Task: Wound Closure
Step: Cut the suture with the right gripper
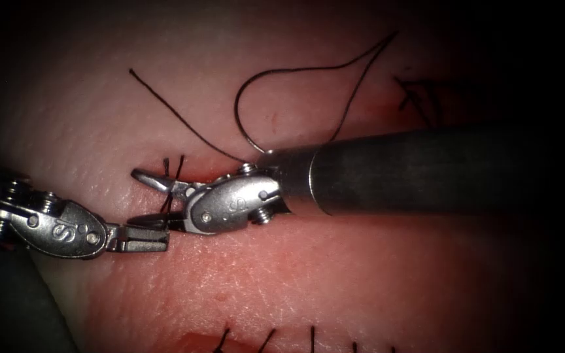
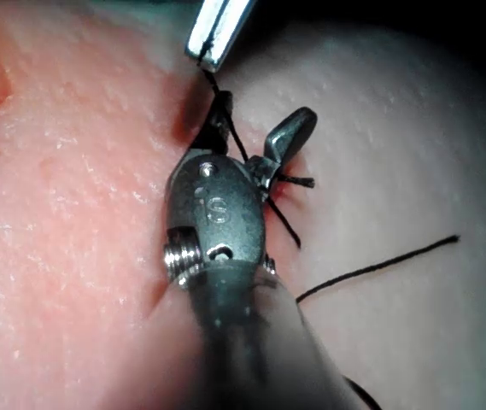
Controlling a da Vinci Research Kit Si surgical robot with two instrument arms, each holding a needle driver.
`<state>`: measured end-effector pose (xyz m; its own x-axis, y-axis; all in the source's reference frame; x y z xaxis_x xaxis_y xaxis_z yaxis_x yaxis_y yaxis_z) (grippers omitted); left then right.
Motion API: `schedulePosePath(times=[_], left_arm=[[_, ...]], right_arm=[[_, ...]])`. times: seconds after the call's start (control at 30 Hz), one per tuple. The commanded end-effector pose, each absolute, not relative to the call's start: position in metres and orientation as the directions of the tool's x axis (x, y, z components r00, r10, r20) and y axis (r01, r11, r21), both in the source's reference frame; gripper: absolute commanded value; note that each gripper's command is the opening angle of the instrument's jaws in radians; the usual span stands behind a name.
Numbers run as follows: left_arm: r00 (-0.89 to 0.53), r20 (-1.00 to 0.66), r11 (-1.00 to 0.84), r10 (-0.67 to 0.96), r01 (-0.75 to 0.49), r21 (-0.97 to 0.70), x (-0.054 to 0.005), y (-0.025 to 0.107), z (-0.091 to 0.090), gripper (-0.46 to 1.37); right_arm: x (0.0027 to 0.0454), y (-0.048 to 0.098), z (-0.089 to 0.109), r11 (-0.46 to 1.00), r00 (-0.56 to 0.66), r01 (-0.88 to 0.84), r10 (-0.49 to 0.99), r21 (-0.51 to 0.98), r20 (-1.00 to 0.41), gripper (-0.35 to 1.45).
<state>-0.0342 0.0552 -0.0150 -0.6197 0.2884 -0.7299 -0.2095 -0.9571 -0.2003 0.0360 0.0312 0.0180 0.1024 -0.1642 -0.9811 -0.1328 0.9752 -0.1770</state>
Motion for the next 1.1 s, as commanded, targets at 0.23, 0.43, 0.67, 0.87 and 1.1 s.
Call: schedulePosePath(times=[0.23, 0.43, 0.67, 0.87, 1.1], left_arm=[[-0.618, -0.729, -0.955, 0.294, -0.210, -0.208, -0.0342, 0.0550, -0.0150, -0.35], [-0.618, -0.729, -0.955, 0.294, -0.210, -0.207, -0.0342, 0.0550, -0.0149, -0.35], [-0.619, -0.728, -0.955, 0.294, -0.213, -0.204, -0.0342, 0.0549, -0.0148, -0.35], [-0.619, -0.728, -0.956, 0.293, -0.212, -0.204, -0.0341, 0.0548, -0.0148, -0.35], [-0.620, -0.729, -0.956, 0.292, -0.212, -0.202, -0.0340, 0.0547, -0.0147, -0.35]], right_arm=[[0.0369, 0.0315, 0.0183, 0.975, 0.107, -0.131, -0.164, -0.178, -0.981, 1.41], [0.0373, 0.0313, 0.0187, 0.974, 0.114, -0.135, -0.167, -0.182, -0.979, 1.42], [0.0373, 0.0310, 0.0188, 0.976, 0.133, -0.165, -0.123, -0.144, -0.983, 1.05], [0.0375, 0.0308, 0.0187, 0.979, 0.110, -0.181, -0.075, -0.094, -0.991, -0.35], [0.0377, 0.0304, 0.0184, 0.980, 0.104, -0.174, -0.076, -0.094, -0.992, -0.35]])
